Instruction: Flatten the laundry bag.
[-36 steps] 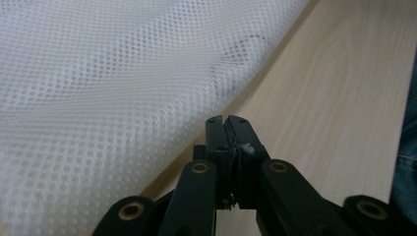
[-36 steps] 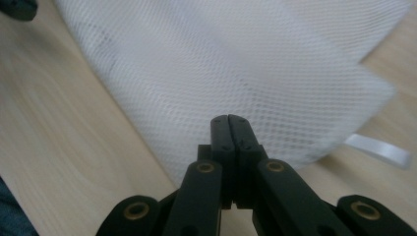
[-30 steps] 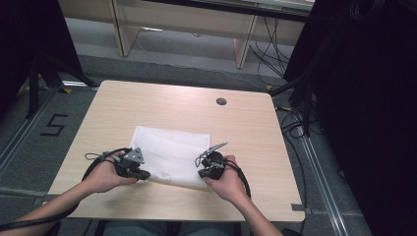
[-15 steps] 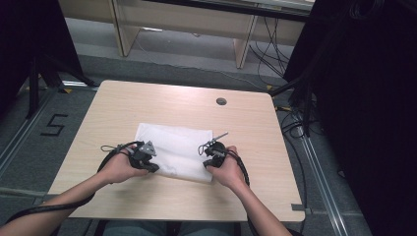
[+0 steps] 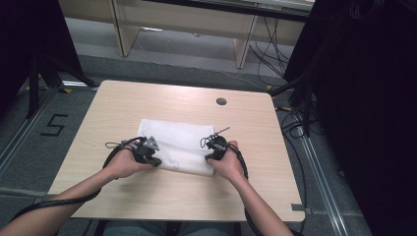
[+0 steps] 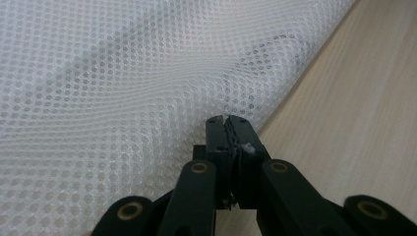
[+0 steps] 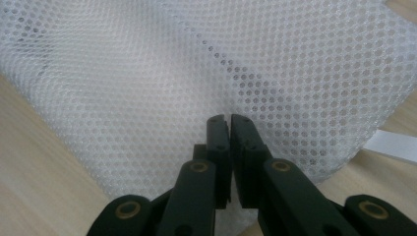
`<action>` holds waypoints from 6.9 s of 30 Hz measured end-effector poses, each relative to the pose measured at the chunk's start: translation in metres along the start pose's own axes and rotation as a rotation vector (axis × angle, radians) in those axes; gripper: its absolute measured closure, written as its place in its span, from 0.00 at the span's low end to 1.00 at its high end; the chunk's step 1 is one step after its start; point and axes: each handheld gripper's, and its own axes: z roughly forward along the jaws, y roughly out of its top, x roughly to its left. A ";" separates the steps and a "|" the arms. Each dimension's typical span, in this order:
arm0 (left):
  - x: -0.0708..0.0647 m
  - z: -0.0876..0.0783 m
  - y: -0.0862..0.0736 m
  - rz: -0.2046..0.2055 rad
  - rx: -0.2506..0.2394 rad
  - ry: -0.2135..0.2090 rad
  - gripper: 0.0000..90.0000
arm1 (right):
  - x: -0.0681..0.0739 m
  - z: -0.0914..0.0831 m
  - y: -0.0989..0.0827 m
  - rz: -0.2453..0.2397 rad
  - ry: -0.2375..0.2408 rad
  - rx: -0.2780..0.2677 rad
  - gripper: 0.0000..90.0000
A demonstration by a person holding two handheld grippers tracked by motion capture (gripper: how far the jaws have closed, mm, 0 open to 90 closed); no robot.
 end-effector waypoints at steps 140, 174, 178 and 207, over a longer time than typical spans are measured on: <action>-0.003 -0.004 -0.008 -0.189 -0.127 -0.008 0.95 | 0.084 -0.087 -0.003 -0.423 0.190 -0.326 1.00; 0.036 -0.099 -0.098 -0.434 -0.281 0.191 0.90 | 0.104 -0.073 -0.064 -0.521 0.319 -0.185 1.00; 0.033 -0.095 -0.094 -0.426 -0.287 0.177 0.88 | 0.104 -0.068 -0.072 -0.520 0.327 -0.159 1.00; 0.003 -0.074 -0.071 -0.264 -0.263 0.113 0.84 | 0.106 -0.049 -0.084 -0.450 0.324 0.012 0.96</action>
